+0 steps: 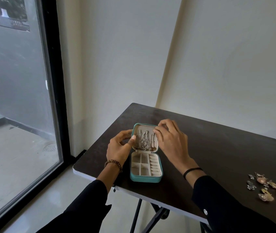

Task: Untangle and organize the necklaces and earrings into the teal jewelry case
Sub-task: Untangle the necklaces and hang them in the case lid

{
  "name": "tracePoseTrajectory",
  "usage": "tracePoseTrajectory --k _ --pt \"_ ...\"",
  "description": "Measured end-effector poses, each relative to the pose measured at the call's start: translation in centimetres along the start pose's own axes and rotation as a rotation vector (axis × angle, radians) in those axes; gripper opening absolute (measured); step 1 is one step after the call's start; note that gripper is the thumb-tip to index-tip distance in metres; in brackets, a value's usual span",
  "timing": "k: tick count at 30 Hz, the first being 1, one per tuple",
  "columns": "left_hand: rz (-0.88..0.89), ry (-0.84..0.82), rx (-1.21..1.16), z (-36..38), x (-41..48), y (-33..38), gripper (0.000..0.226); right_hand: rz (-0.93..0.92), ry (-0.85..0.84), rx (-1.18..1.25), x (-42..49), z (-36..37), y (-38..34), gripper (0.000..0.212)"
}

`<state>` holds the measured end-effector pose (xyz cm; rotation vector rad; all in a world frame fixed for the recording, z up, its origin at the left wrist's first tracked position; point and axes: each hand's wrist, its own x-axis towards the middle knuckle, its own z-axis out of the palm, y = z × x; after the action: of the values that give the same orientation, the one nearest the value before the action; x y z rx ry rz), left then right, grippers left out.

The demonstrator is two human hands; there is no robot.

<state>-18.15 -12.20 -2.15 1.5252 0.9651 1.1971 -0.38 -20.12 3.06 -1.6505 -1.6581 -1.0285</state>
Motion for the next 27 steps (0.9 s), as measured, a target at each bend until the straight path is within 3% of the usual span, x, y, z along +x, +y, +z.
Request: tracePoseTrajectory --k 7,14,27 --pt "-0.015 0.011 0.009 0.1 0.0 0.2 0.021 0.017 -0.028 0.033 -0.3 -0.2 0.1 0.007" --pt "-0.045 0.021 0.033 0.1 -0.2 0.3 0.027 0.080 -0.163 0.109 -2.4 -1.0 -0.2 0.005" --pt "-0.115 -0.045 0.131 -0.8 -2.3 2.0 0.035 0.383 -0.450 0.552 -5.4 -4.0 -1.9 0.007"
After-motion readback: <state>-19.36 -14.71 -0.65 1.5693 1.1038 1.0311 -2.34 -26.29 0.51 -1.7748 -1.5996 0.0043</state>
